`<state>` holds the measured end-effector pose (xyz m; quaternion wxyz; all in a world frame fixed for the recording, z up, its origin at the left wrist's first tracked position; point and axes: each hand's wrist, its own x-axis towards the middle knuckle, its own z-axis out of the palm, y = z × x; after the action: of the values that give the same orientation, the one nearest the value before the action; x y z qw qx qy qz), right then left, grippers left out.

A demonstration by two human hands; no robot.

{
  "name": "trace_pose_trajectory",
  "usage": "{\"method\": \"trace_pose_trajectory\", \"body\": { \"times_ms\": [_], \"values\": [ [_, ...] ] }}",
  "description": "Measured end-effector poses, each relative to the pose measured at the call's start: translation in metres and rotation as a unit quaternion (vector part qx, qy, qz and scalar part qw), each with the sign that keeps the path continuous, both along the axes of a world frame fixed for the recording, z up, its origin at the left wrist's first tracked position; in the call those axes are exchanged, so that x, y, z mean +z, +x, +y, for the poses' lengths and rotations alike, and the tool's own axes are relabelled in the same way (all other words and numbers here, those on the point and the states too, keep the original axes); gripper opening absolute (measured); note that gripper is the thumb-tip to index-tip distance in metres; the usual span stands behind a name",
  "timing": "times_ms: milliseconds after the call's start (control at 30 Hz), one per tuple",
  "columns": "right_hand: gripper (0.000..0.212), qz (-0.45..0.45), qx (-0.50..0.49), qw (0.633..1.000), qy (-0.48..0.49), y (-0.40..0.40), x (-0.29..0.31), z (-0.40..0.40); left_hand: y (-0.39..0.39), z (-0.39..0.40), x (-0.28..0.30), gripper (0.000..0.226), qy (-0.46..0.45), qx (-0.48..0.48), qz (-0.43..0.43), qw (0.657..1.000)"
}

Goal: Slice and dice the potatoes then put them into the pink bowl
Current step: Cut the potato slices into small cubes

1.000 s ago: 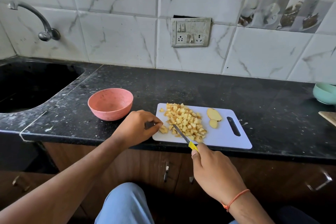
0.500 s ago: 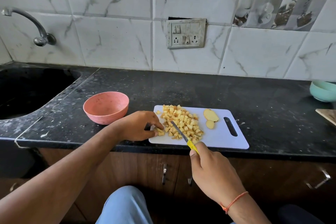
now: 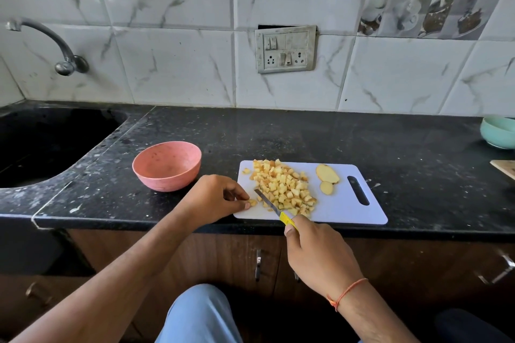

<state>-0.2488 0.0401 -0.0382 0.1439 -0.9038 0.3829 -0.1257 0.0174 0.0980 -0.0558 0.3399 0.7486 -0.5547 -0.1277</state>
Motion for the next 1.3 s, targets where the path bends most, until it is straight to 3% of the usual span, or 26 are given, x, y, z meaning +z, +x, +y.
{"method": "trace_pose_trajectory", "body": {
  "times_ms": [200,367,667,1000,1300],
  "values": [
    [0.023,-0.012,0.000,1.000,-0.025,0.006,-0.001,0.007,-0.011,0.007,-0.012,0.011,-0.058,0.041,0.000,0.997],
    [0.037,-0.033,0.010,0.997,-0.067,0.012,0.000,0.020,-0.022,0.010,-0.017,0.011,-0.084,0.082,0.025,0.993],
    [0.055,0.019,0.024,0.994,-0.107,0.021,-0.004,0.032,-0.025,0.009,-0.017,0.010,-0.061,0.103,0.074,0.990],
    [0.059,0.071,0.044,0.987,-0.135,0.041,-0.009,0.021,-0.022,0.008,-0.013,0.012,-0.036,0.091,0.039,0.994],
    [0.063,0.106,0.076,0.983,-0.128,0.008,-0.002,0.028,-0.032,0.011,-0.013,0.011,-0.054,0.101,0.018,0.993]
  ]
}}
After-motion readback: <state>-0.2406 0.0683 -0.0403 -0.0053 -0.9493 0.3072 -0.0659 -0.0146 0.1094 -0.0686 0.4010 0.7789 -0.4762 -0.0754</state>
